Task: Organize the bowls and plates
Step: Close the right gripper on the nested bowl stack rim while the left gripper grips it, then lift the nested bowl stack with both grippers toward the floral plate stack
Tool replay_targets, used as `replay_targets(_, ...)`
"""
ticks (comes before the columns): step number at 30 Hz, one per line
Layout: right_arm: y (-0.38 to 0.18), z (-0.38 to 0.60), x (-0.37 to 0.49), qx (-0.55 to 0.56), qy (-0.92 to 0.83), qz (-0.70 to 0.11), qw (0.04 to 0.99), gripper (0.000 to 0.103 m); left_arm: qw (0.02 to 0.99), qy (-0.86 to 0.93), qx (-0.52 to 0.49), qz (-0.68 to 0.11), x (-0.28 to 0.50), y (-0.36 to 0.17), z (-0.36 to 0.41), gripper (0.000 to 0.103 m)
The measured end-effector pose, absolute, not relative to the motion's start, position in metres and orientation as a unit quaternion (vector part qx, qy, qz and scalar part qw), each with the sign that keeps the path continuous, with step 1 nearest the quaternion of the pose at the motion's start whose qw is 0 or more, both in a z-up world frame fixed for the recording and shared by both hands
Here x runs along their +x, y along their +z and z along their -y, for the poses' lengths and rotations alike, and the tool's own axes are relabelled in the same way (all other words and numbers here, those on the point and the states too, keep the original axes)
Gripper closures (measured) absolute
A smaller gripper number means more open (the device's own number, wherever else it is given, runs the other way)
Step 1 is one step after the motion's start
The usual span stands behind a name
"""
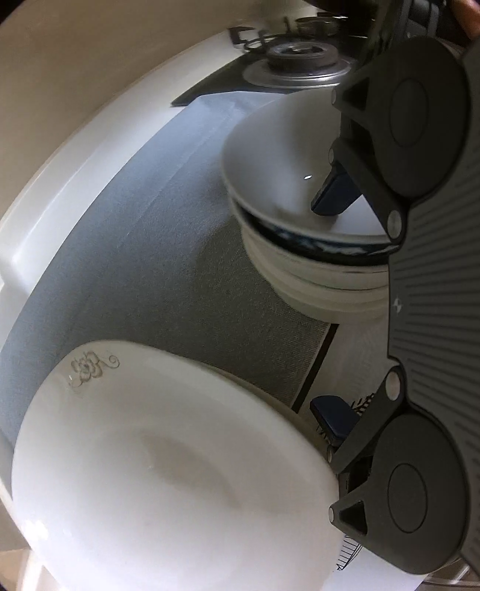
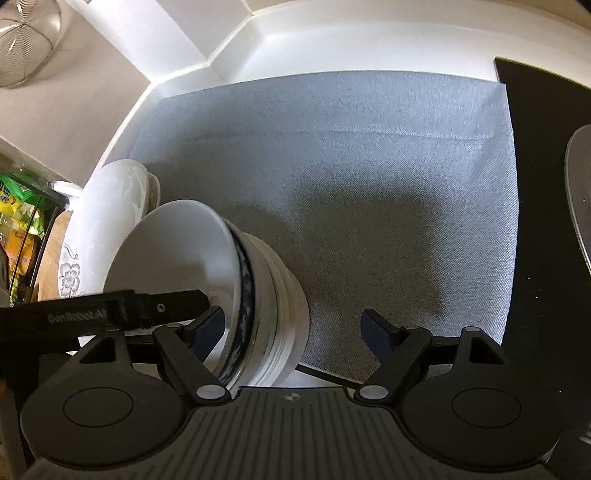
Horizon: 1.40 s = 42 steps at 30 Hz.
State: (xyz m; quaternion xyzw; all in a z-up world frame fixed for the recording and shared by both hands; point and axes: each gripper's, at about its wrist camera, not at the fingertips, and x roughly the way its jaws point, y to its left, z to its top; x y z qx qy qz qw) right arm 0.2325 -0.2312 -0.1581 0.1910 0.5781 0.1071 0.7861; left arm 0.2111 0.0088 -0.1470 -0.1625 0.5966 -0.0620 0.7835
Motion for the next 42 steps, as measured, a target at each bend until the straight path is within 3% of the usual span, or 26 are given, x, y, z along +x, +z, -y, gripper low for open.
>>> replay_targets(8,-0.175,0.240,0.239,0.224,0.113,-0.594,0.765,0.014,0.779,-0.065,-0.178,-0.597,0.211,-0.151,-0.005,0.000)
replay_targets(26,-0.178,0.248,0.237,0.240,0.127,-0.598,0.754,0.013,0.771,-0.038,-0.221,-0.596,0.209,-0.155,0.011,0.000)
replay_targets(28,-0.177,0.245,0.238,0.243,0.136,-0.596,0.753,0.023,0.759,-0.029,-0.230,-0.608,0.211,-0.154,0.008,0.000)
replay_targets(29,-0.176,0.243,0.238,0.251,0.146,-0.592,0.752,0.034,0.755,-0.026,-0.234,-0.612,0.212,-0.154,0.007,0.001)
replay_targets(30,-0.174,0.242,0.236,0.258,0.157,-0.587,0.751,0.042,0.753,-0.033,-0.241,-0.612,0.211,-0.153,0.007,0.008)
replay_targets(32,-0.170,0.239,0.236,0.244,0.160,-0.584,0.758,0.043,0.754,-0.044,-0.238,-0.611,0.208,-0.148,0.004,0.014)
replay_targets(34,-0.170,0.241,0.236,0.246,0.165,-0.584,0.756,0.045,0.774,-0.052,-0.202,-0.598,0.207,-0.138,0.007,0.026)
replay_targets(36,-0.171,0.246,0.235,0.255,0.170,-0.582,0.753,0.053,0.787,-0.061,-0.172,-0.589,0.205,-0.129,0.007,0.034)
replay_targets(42,-0.163,0.246,0.233,0.249,0.164,-0.575,0.762,0.058,0.792,-0.072,-0.152,-0.587,0.202,-0.125,0.011,0.037)
